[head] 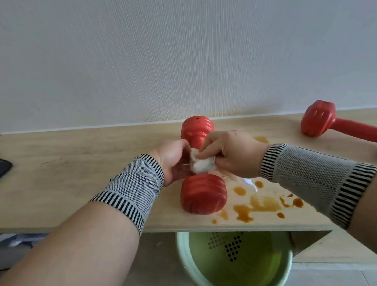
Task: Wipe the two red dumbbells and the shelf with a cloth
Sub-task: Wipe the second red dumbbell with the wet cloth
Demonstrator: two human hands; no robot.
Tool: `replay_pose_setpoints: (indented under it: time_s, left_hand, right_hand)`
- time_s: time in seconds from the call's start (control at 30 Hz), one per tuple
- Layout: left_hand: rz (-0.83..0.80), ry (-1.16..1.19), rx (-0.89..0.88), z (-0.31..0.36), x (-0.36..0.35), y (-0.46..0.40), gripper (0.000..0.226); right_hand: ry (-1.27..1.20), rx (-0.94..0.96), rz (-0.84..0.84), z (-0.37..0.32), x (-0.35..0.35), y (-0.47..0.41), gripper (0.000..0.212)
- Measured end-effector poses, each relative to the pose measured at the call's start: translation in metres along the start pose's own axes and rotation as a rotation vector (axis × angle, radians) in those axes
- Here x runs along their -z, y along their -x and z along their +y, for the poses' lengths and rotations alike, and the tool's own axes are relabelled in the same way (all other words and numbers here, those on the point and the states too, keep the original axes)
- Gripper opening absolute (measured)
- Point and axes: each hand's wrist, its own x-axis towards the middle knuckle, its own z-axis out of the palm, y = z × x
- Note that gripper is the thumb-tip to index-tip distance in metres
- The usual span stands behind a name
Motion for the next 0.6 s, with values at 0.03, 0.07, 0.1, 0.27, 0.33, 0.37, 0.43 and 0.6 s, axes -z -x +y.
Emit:
replay_pose_setpoints:
  time_s: [0.03,0.07,0.1,0.27,0.33,0.37,0.43,0.6]
  left_hand:
    - [-0.002,0.003,0.003,0.0,0.001,0.0,0.023]
    - [-0.007,0.004,0.002,0.0,0.002,0.001,0.023]
    - [-0.012,-0.005,-0.002,0.0,0.002,0.001,0.024]
    - [0.013,-0.206,-0.049,0.001,-0.001,-0.001,0.011]
    - [-0.001,-0.211,-0.046,0.002,-0.003,-0.003,0.01]
    - [-0.01,-0.212,-0.04,0.002,-0.004,-0.004,0.01]
    - [-0.022,-0.208,-0.03,0.003,-0.006,-0.005,0.009]
    - [-0.042,-0.097,-0.013,0.003,-0.002,-0.002,0.022]
  right_hand:
    - [-0.018,0.018,-0.021,-0.002,0.0,0.004,0.037]
    - [-0.035,0.025,-0.036,-0.002,0.001,0.007,0.037]
    - [-0.054,0.012,-0.035,-0.002,0.001,0.009,0.036]
    - [-0.137,-0.212,0.242,0.013,0.005,0.001,0.021]
    - [-0.14,-0.272,0.265,0.016,0.006,-0.005,0.023]
    - [-0.138,-0.293,0.244,0.016,0.004,-0.008,0.026]
    - [-0.111,-0.294,0.182,0.014,0.001,-0.011,0.031]
    - [-0.129,-0.212,0.058,0.007,0.0,-0.004,0.034]
